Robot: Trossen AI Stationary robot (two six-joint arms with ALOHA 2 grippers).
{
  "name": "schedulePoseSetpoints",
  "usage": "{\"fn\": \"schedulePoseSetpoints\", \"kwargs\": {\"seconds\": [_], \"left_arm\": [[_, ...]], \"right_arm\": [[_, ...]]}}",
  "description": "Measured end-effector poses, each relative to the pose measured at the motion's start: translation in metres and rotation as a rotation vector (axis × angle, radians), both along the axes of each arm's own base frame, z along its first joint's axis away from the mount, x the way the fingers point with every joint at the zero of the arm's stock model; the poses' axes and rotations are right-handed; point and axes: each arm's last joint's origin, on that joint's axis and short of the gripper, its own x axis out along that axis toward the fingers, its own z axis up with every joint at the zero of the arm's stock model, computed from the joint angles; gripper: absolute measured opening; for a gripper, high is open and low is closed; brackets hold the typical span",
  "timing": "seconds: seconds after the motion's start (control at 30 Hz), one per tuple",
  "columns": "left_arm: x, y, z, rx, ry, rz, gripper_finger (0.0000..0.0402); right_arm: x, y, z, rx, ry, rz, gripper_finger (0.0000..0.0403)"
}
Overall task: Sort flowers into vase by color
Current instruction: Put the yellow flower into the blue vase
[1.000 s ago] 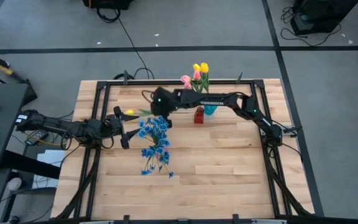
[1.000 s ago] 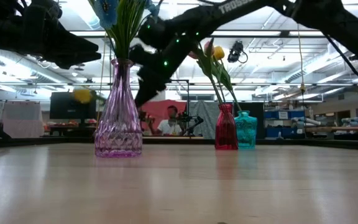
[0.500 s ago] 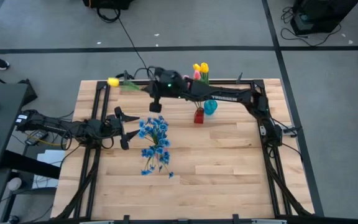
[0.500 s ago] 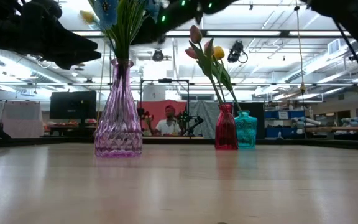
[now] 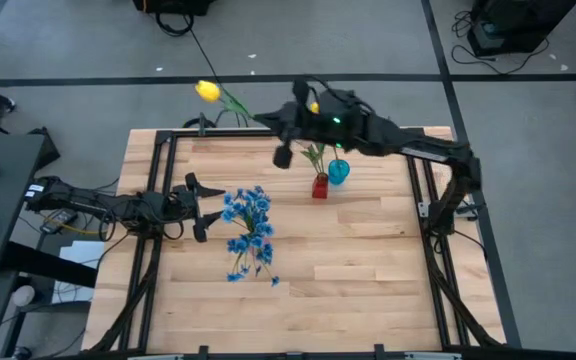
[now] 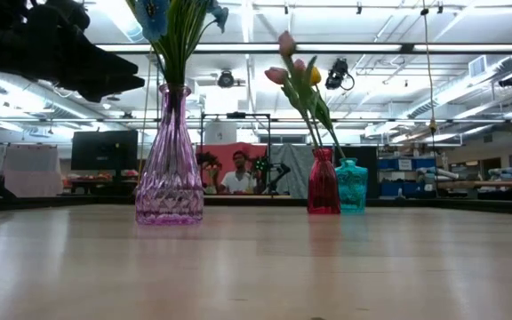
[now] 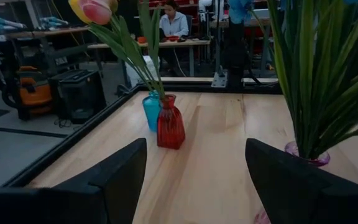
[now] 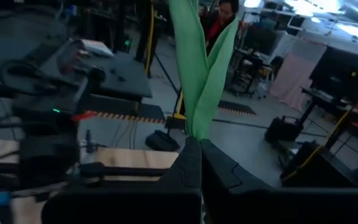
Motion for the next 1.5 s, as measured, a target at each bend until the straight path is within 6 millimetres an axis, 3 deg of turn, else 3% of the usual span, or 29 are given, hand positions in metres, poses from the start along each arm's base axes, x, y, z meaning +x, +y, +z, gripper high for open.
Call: {"fn": "schedulePoseSetpoints", "kwargs": {"seconds": [0.2, 0.43, 0.53, 0.87, 1.1, 1.27, 1.5], "left_arm": [[0.000, 0.000, -0.001, -0.034, 0.006, -0.008, 0.0280], [0.000, 0.000, -0.001, -0.051, -0.003, -0.008, 0.0280], [0.000, 0.000, -0.001, -0.052, -0.007, -0.007, 0.0280], [0.000, 0.000, 0.000, -0.064, -0.016, -0.006, 0.0280], [0.000, 0.000, 0.000, -0.066, -0.018, -0.005, 0.0280], [0.000, 0.000, 0.000, -0.047, -0.012, -0.003, 0.0280], [0.000, 0.000, 0.000, -0.043, -0.010, 0.007, 0.0280]], "right_arm": [[-0.046, 0.043, 0.009, 0.019, -0.091, 0.000, 0.0004], [-0.092, 0.070, -0.016, 0.037, -0.167, -0.095, 0.0004], [-0.109, 0.073, -0.040, 0.057, -0.186, -0.142, 0.0004], [-0.139, 0.053, -0.141, 0.064, -0.335, -0.235, 0.0006], [-0.162, 0.031, -0.191, 0.033, -0.495, -0.370, 0.0007], [-0.171, 0.018, -0.213, 0.045, -0.556, -0.419, 0.0007], [-0.163, 0.007, -0.233, 0.057, -0.562, -0.432, 0.0007]]}}
